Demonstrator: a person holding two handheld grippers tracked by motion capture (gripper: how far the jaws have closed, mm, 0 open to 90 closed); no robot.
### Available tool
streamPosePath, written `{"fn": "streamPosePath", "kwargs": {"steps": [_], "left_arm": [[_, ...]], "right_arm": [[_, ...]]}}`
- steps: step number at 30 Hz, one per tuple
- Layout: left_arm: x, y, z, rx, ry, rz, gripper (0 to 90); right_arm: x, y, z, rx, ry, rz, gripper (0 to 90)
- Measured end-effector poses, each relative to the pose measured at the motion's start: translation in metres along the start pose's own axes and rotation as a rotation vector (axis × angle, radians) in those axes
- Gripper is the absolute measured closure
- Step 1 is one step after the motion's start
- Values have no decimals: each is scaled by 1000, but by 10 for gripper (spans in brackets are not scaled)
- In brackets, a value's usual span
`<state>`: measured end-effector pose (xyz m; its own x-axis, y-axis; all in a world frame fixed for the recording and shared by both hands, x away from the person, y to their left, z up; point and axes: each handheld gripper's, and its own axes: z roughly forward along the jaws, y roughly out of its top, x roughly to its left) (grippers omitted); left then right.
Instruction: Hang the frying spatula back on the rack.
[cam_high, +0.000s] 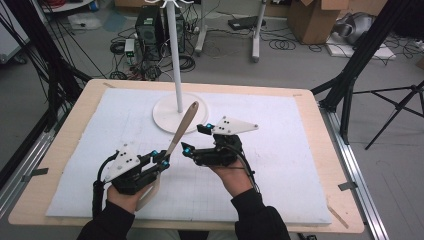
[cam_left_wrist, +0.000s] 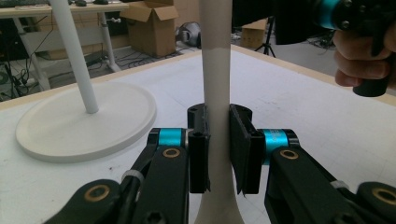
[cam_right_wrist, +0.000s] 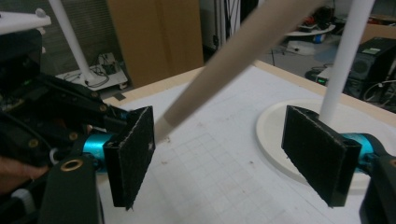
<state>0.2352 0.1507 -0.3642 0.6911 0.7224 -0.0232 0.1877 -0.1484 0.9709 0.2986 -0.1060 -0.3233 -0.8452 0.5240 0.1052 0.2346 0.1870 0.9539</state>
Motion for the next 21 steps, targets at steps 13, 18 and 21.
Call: {"fn": "streamPosePath", "kwargs": {"steps": [13, 18, 21], "left_arm": [[-12, 1, 8, 8, -23, 28, 776], [-16, 4, 5, -1, -38, 33, 776], [-17, 6, 4, -2, -37, 37, 776]], "right_arm": [[-3, 3, 3, -30, 38, 50, 457], [-1, 5, -1, -33, 62, 30, 549], [1, 8, -3, -40, 75, 32, 575]]}}
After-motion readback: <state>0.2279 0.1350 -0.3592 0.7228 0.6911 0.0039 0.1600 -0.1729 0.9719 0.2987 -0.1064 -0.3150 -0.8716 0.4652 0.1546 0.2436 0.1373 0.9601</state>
